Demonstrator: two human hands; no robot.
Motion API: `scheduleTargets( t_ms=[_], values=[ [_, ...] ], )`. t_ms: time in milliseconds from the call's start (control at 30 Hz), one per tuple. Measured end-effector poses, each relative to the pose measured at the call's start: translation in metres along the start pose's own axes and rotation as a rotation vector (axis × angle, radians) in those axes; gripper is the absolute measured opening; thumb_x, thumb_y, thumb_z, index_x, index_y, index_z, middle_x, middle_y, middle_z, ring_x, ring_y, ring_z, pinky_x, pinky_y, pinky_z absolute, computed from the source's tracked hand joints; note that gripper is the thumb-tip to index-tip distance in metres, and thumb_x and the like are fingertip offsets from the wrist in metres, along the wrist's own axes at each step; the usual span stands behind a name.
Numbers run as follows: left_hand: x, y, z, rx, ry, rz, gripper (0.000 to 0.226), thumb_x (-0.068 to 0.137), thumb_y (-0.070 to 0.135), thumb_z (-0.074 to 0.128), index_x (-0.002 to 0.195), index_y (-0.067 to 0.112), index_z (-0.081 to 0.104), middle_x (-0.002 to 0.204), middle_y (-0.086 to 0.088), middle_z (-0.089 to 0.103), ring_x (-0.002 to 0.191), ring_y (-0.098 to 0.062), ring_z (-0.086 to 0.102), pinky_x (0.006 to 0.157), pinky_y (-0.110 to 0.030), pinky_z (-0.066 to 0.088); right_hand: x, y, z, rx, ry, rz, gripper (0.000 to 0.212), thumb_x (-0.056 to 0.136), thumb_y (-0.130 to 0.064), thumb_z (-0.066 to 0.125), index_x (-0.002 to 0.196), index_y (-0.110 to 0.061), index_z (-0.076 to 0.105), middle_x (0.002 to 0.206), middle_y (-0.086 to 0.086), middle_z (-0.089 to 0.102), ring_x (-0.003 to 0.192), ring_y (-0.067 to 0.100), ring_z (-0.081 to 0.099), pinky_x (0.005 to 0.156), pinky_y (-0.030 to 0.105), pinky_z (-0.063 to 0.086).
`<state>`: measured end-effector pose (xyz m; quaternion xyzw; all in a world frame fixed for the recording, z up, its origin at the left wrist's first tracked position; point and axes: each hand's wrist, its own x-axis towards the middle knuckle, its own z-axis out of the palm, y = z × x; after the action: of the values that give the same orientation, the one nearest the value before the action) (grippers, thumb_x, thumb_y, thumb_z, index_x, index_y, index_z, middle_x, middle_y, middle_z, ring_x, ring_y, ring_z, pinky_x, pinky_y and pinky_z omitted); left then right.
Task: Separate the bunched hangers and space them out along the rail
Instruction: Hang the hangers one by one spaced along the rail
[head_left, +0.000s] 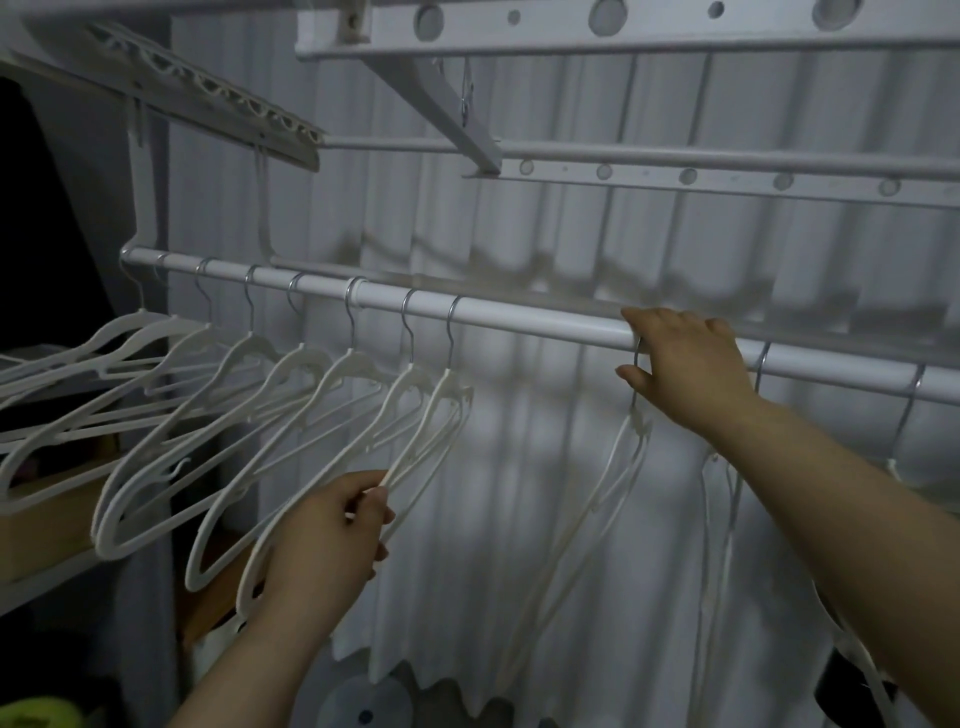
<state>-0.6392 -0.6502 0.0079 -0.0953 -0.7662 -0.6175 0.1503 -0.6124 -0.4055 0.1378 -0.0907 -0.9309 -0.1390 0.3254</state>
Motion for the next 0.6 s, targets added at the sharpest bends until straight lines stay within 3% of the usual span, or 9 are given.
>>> scheduleTargets(
  t_ms=[67,133,233,300,400,433,500,600],
  values=[
    [0.001,-0.001,-0.001,0.02,0.005,-0.003,0.025,0.093,0.014,0.046,0.112,0.012,0.061,0.082,0.002,0.062,0.062,-0.015,0.059,0.055,-0.028,0.045,0.0,0.0,0.0,0.003,0.001,-0.006,0.061,0.089,-0.032,0.054,0.141,-0.014,0.029,0.142,0.009,0.042,0.125,0.029,0.041,0.102,0.039,0.026],
    [0.002,-0.001,-0.004,0.106,0.044,0.031,0.027,0.091,0.021,0.05,0.115,0.015,0.061,0.094,-0.003,0.066,0.077,-0.019,0.062,0.071,-0.033,0.049,-0.001,0.002,-0.001,0.019,-0.007,-0.02,0.065,0.088,-0.033,0.055,0.142,-0.013,0.026,0.144,0.009,0.038,0.127,0.03,0.039,0.103,0.039,0.025],
    [-0.003,0.006,-0.006,0.213,0.105,0.158,0.032,0.089,0.029,0.052,0.119,0.02,0.058,0.114,-0.003,0.061,0.093,-0.019,0.057,0.082,-0.031,0.043,-0.001,0.006,-0.005,0.096,-0.018,-0.039,0.069,0.086,-0.032,0.058,0.143,-0.01,0.024,0.147,0.01,0.033,0.128,0.031,0.039,0.104,0.037,0.026],
    [-0.008,0.015,-0.005,0.185,0.118,0.265,0.03,0.088,0.031,0.054,0.116,0.02,0.06,0.109,0.005,0.059,0.101,-0.02,0.056,0.087,-0.033,0.043,-0.002,0.011,-0.009,0.144,-0.016,-0.04,0.07,0.085,-0.029,0.06,0.142,-0.008,0.025,0.146,0.013,0.033,0.128,0.032,0.04,0.103,0.037,0.028],
    [-0.022,0.031,0.01,0.126,-0.017,0.397,0.03,0.085,0.047,0.05,0.103,0.027,0.062,0.084,0.025,0.051,0.081,-0.002,0.055,0.077,-0.019,0.044,-0.007,0.021,-0.012,0.125,-0.013,-0.006,0.07,0.085,-0.03,0.059,0.142,-0.009,0.025,0.145,0.015,0.036,0.128,0.034,0.041,0.102,0.038,0.031],
    [-0.027,0.035,0.018,0.13,-0.104,0.397,0.023,0.084,0.051,0.05,0.096,0.034,0.06,0.081,0.025,0.051,0.076,0.0,0.056,0.072,-0.011,0.042,-0.008,0.023,-0.012,0.099,-0.018,0.002,0.069,0.086,-0.032,0.058,0.143,-0.009,0.025,0.143,0.016,0.038,0.127,0.034,0.042,0.101,0.039,0.031],
    [-0.04,0.044,0.035,0.142,-0.251,0.37,0.017,0.074,0.057,0.051,0.085,0.044,0.052,0.08,0.023,0.055,0.077,0.005,0.057,0.069,-0.008,0.044,-0.011,0.025,-0.011,0.047,-0.027,0.006,0.068,0.087,-0.034,0.056,0.142,-0.01,0.025,0.141,0.017,0.041,0.124,0.035,0.044,0.1,0.04,0.032],
    [-0.051,0.048,0.062,0.271,-0.357,0.421,0.03,0.075,0.06,0.054,0.098,0.042,0.051,0.086,0.024,0.053,0.078,0.004,0.054,0.067,-0.007,0.038,-0.012,0.027,-0.01,0.016,-0.028,0.012,0.065,0.088,-0.036,0.054,0.141,-0.011,0.027,0.137,0.017,0.046,0.122,0.034,0.046,0.098,0.04,0.032]
  ],
)
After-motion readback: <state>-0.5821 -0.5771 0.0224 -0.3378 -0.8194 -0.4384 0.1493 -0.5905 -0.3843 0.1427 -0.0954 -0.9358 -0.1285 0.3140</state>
